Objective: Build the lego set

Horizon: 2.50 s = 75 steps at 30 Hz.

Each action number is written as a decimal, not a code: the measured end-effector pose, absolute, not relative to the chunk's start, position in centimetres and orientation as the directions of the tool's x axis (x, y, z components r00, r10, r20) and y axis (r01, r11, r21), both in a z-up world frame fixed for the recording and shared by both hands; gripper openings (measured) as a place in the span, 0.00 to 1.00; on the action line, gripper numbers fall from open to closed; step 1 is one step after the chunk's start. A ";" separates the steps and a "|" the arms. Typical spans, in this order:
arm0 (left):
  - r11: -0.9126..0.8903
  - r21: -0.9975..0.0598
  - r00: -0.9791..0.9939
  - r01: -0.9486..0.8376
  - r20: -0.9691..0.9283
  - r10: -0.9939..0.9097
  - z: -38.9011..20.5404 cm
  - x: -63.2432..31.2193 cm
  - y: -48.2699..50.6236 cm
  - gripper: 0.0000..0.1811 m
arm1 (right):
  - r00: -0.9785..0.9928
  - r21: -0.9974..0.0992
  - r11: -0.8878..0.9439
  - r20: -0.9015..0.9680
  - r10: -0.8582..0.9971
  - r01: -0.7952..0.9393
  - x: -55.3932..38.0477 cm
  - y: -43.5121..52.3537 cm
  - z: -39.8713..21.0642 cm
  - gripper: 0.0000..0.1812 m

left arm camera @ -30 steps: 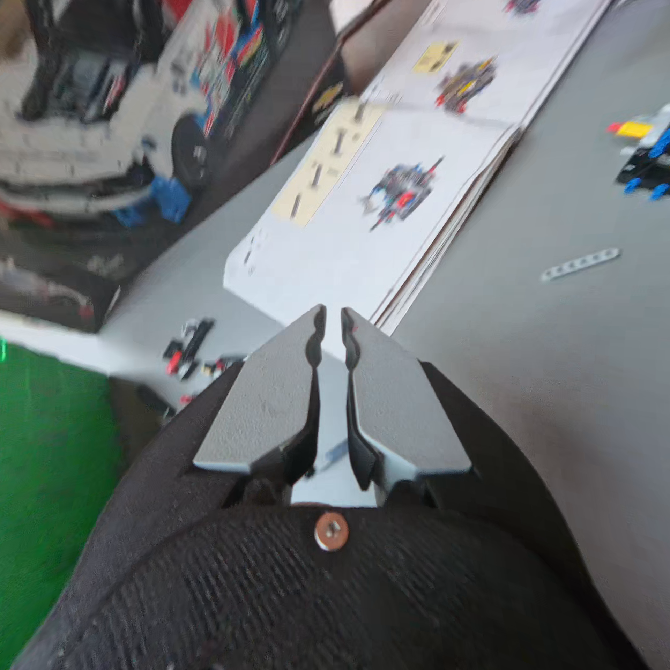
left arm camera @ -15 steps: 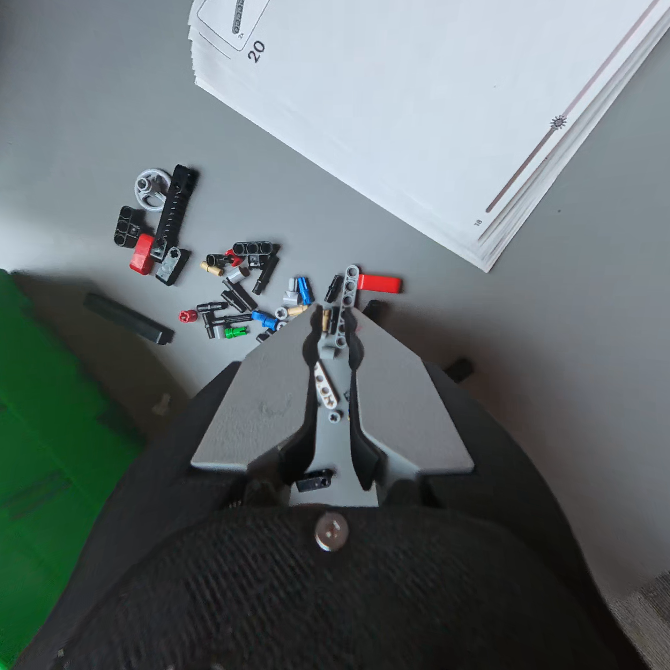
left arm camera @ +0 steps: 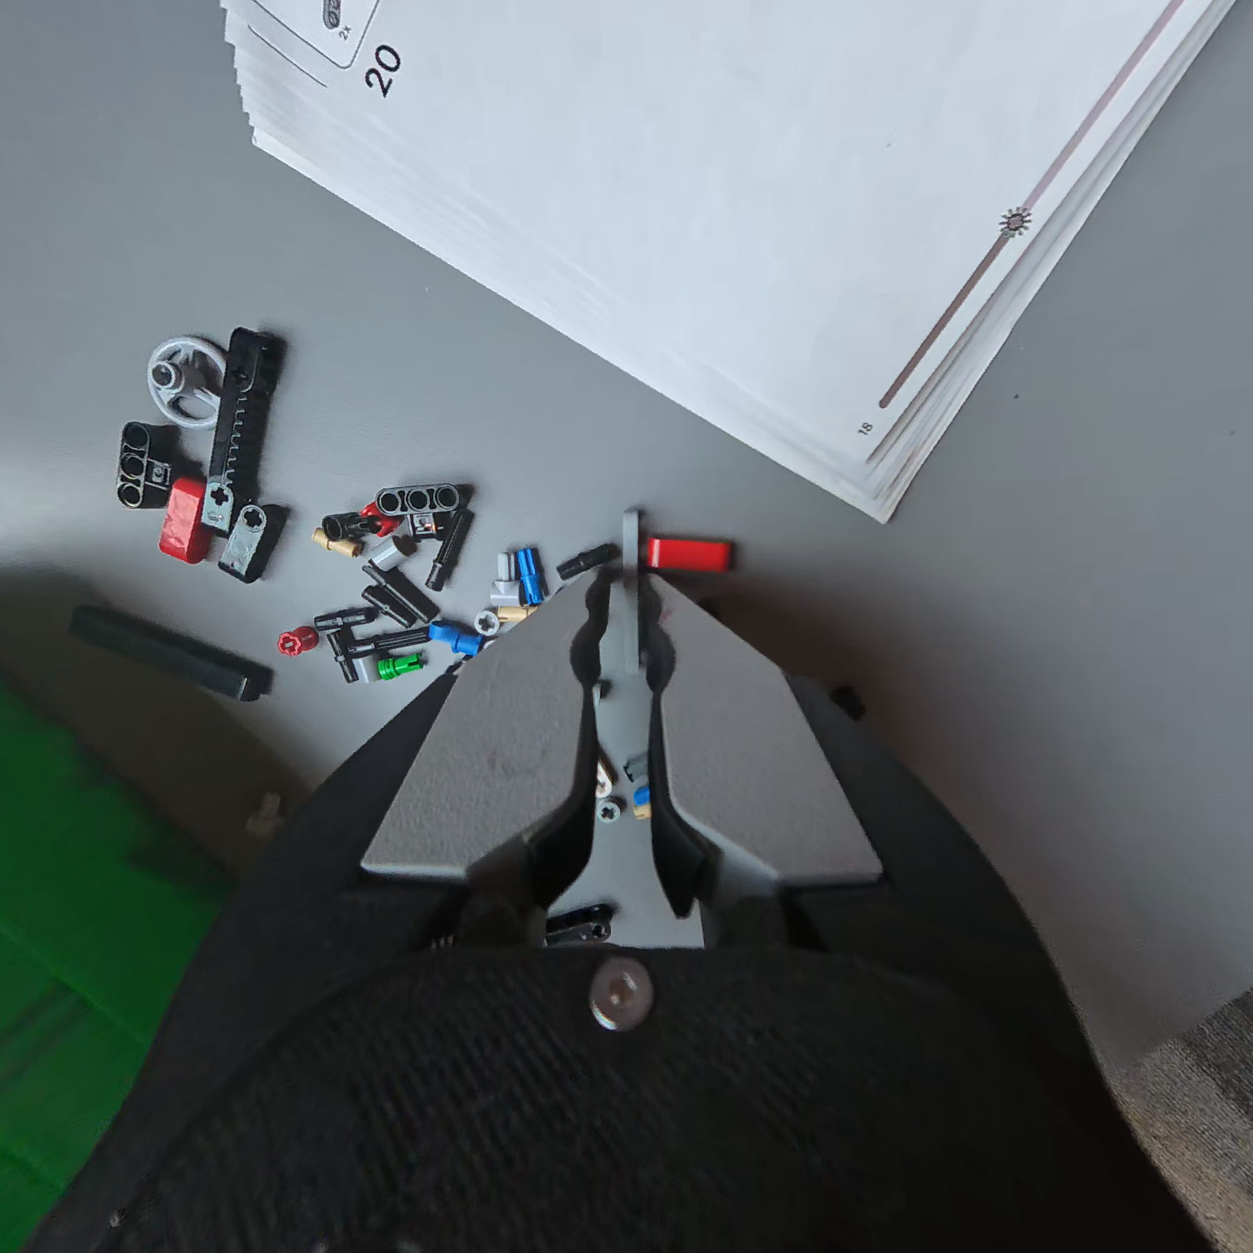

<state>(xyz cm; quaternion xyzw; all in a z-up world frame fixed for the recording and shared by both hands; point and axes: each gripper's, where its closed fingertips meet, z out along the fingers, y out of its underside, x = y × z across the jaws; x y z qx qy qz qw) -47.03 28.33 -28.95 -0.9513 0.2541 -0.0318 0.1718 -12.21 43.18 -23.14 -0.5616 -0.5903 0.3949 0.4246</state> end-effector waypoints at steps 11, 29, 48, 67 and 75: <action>-0.789 -0.382 0.866 -0.480 -0.062 -0.497 -25.4 -46.6 27.4 0.01 | -0.009 -0.942 0.058 0.058 0.998 0.330 -12.2 43.2 -23.2 0.32; -0.642 -0.380 0.563 -0.666 0.308 -0.767 -28.5 -24.1 24.8 0.16 | -0.018 -0.932 0.083 0.082 0.996 0.352 -12.1 42.8 -23.5 0.30; -0.557 -0.685 0.667 -0.469 0.139 -0.732 -23.4 -28.9 27.1 0.17 | 0.002 -0.937 0.071 0.076 0.997 0.343 -12.0 43.1 -23.4 0.33; -0.459 -0.618 0.523 -0.638 0.090 -0.847 -29.0 -25.9 22.9 0.02 | 0.008 -0.926 0.070 0.079 0.997 0.371 -12.1 43.2 -23.8 0.32; -0.347 -0.709 0.385 -0.613 0.115 -0.916 -28.6 -23.8 23.5 0.19 | 0.016 -0.914 0.089 0.104 0.994 0.395 -12.2 43.2 -24.2 0.33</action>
